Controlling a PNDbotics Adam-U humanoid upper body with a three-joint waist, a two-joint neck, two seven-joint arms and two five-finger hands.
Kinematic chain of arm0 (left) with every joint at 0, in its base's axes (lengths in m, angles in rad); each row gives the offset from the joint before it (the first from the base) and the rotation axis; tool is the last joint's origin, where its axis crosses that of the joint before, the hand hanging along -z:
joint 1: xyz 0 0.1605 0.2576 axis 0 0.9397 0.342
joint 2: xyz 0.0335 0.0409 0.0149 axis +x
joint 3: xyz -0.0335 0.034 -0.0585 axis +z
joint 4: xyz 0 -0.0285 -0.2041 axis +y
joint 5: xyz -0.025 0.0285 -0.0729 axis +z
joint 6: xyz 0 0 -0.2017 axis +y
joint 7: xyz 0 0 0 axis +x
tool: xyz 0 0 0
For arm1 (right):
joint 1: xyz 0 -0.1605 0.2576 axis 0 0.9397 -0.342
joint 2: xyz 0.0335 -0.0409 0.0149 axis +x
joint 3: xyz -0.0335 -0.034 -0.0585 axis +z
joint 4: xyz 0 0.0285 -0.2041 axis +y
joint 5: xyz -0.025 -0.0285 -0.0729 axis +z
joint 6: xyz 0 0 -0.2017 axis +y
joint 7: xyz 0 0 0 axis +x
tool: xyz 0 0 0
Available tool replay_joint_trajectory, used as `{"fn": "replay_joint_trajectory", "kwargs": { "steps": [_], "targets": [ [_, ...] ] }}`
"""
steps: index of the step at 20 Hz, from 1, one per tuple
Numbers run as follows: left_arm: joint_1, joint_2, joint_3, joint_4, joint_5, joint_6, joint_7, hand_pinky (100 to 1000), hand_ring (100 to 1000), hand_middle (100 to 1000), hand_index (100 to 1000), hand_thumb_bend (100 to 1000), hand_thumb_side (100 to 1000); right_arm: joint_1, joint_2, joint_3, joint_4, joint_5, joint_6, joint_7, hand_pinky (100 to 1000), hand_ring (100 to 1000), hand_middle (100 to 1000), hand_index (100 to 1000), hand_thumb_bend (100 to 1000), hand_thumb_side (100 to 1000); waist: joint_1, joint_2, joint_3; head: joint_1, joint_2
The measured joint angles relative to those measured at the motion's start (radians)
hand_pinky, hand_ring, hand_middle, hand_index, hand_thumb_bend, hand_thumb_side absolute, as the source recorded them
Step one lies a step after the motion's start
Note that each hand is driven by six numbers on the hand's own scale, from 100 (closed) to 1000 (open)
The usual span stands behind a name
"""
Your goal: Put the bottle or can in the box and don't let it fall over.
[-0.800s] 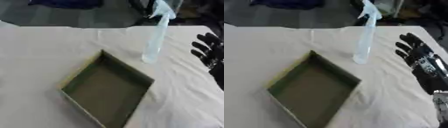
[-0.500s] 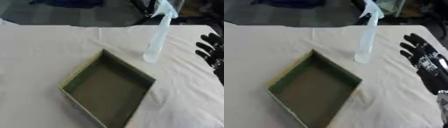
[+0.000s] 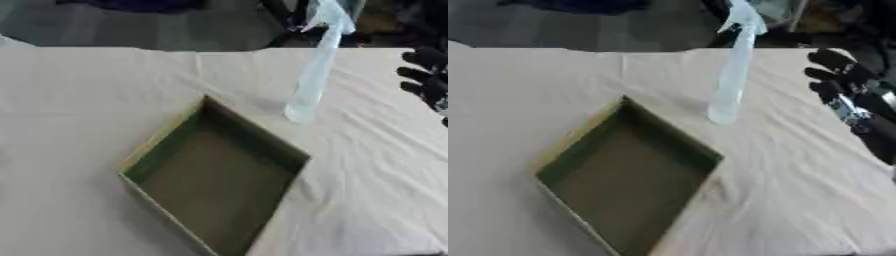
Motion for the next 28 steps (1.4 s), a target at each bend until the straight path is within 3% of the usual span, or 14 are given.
{"fn": "replay_joint_trajectory", "kwargs": {
  "steps": [5, 13, 18, 19, 24, 28],
  "targets": [
    [0.0, 0.0, 0.0, 0.0, 0.0, 0.0, -0.003, 947, 919, 884, 772, 169, 783, -0.069, -0.069, 0.024, 0.083, -0.036, 0.003, 0.015, 1000, 1000, 1000, 1000, 100, 604, 0.0, 0.0, 0.006, -0.018, 0.0],
    [-0.002, 0.0, -0.001, 0.0, 0.002, 0.002, -0.006, 946, 920, 884, 764, 169, 782, -0.186, -0.157, 0.077, 0.252, -0.084, -0.018, 0.063, 1000, 1000, 1000, 1000, 100, 625, -0.004, 0.007, 0.016, -0.038, -0.02],
    [-0.011, 0.0, -0.001, 0.0, 0.003, 0.003, -0.007, 945, 925, 883, 757, 169, 783, -0.232, -0.187, 0.106, 0.322, -0.091, -0.023, 0.104, 1000, 1000, 1000, 1000, 100, 634, -0.005, 0.022, 0.024, -0.045, -0.039],
    [-0.012, 0.0, -0.001, 0.0, 0.004, 0.003, -0.008, 945, 928, 883, 756, 168, 783, -0.239, -0.194, 0.113, 0.332, -0.094, -0.022, 0.117, 1000, 1000, 1000, 1000, 100, 677, -0.005, 0.025, 0.025, -0.046, -0.043],
    [-0.02, 0.0, -0.001, -0.001, 0.004, 0.002, -0.009, 944, 931, 884, 752, 167, 784, -0.264, -0.224, 0.135, 0.378, -0.139, -0.002, 0.185, 1000, 1000, 1000, 1000, 100, 726, -0.005, 0.039, 0.03, -0.053, -0.058],
    [-0.026, 0.0, -0.001, -0.001, 0.004, 0.001, -0.011, 943, 932, 884, 749, 166, 785, -0.294, -0.225, 0.142, 0.405, -0.161, 0.01, 0.216, 1000, 1000, 1000, 1000, 100, 700, -0.002, 0.049, 0.034, -0.061, -0.062]
  ]
}}
